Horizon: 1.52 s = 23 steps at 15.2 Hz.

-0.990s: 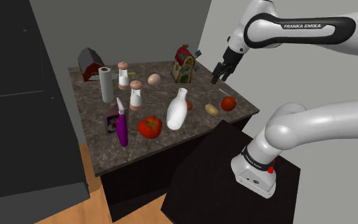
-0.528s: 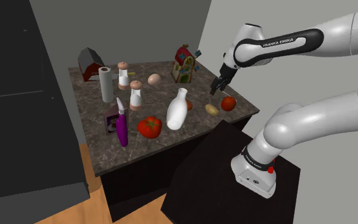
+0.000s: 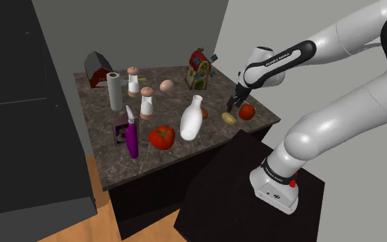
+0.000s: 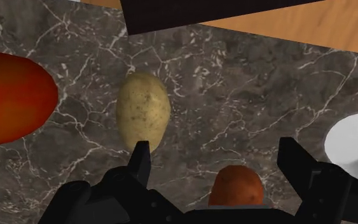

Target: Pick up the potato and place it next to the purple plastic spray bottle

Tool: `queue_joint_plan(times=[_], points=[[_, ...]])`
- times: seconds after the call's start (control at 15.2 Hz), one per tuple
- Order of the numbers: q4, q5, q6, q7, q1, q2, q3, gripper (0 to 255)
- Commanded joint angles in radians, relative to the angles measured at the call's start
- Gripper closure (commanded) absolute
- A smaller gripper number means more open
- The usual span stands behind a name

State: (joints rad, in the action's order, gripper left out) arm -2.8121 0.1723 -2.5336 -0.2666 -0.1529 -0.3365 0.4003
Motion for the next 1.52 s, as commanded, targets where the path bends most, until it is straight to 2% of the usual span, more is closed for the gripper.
queue_joint_plan(times=[0.0, 0.2, 0.4, 0.66, 0.92, 1.45], points=[[0.010, -0.008, -0.081, -0.048, 0.001, 0.090, 0.038, 0], [0.034, -0.071, -0.196, -0.139, 0.024, 0.234, 0.090, 0], [0.074, -0.233, -0.297, -0.297, 0.041, 0.389, 0.112, 0], [0.093, -0.378, -0.355, -0.409, 0.010, 0.479, 0.055, 0], [0.113, -0.507, -0.407, -0.505, -0.053, 0.558, -0.036, 0], [0.116, -0.521, -0.415, -0.515, -0.067, 0.568, -0.052, 0]])
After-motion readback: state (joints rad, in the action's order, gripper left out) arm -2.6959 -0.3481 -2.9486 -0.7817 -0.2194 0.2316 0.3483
